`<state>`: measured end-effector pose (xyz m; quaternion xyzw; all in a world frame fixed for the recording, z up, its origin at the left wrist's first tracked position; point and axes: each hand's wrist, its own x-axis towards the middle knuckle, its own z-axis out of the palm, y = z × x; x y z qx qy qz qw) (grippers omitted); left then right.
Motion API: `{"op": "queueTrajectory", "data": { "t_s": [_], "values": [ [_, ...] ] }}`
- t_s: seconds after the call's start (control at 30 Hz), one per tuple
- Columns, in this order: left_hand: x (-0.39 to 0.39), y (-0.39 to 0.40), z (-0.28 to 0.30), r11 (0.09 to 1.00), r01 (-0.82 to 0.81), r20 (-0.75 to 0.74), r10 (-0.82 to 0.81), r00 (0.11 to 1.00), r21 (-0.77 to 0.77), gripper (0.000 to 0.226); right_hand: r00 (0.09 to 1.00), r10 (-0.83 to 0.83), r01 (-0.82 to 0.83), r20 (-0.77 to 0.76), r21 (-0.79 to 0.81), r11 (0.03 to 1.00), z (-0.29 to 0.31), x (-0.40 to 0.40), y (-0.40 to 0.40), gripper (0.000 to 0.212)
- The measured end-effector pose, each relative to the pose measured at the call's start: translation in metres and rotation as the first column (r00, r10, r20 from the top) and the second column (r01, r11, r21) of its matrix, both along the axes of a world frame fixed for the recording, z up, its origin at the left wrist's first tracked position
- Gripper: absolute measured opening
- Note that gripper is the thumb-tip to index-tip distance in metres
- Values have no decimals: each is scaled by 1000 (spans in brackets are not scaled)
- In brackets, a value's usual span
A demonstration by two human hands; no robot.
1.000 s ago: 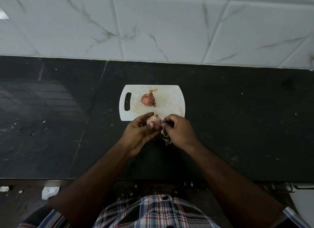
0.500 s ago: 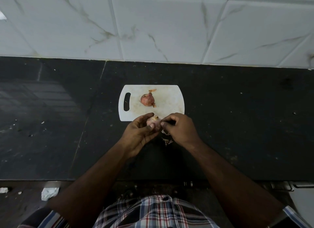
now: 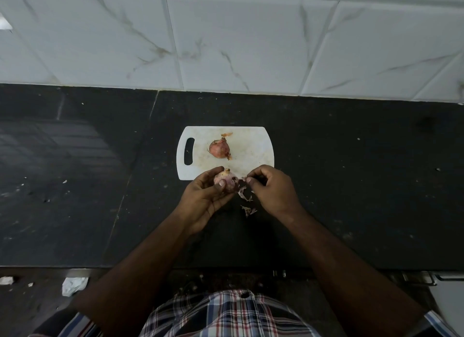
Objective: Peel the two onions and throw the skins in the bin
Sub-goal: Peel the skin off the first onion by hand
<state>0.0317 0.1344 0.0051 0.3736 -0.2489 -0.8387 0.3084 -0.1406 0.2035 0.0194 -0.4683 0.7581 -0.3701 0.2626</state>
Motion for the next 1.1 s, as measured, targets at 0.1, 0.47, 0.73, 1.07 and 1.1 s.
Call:
{"op": "queueTrajectory", "data": {
  "t_s": [0.1,0.47,0.73,1.07,1.1],
  "values": [
    [-1,0,0,1000,7,-11,-7,1000,11,42,993,112,-107,-41,108,988,-3,-3,2,19],
    [-4,3,1,999,4,-52,-2,999,37,46,1000,-10,10,0,-164,986,-10,22,0,36],
    [-4,-1,7,1000,26,-68,-26,997,0,56,989,79,-57,127,-171,984,3,15,-2,38],
    [-5,1,7,997,70,-79,-71,994,-17,45,984,165,-158,68,-100,982,7,3,-4,41],
    [-5,1,7,998,65,-80,-66,995,-17,44,987,147,-140,67,-95,986,7,1,-4,41]
  ]
}}
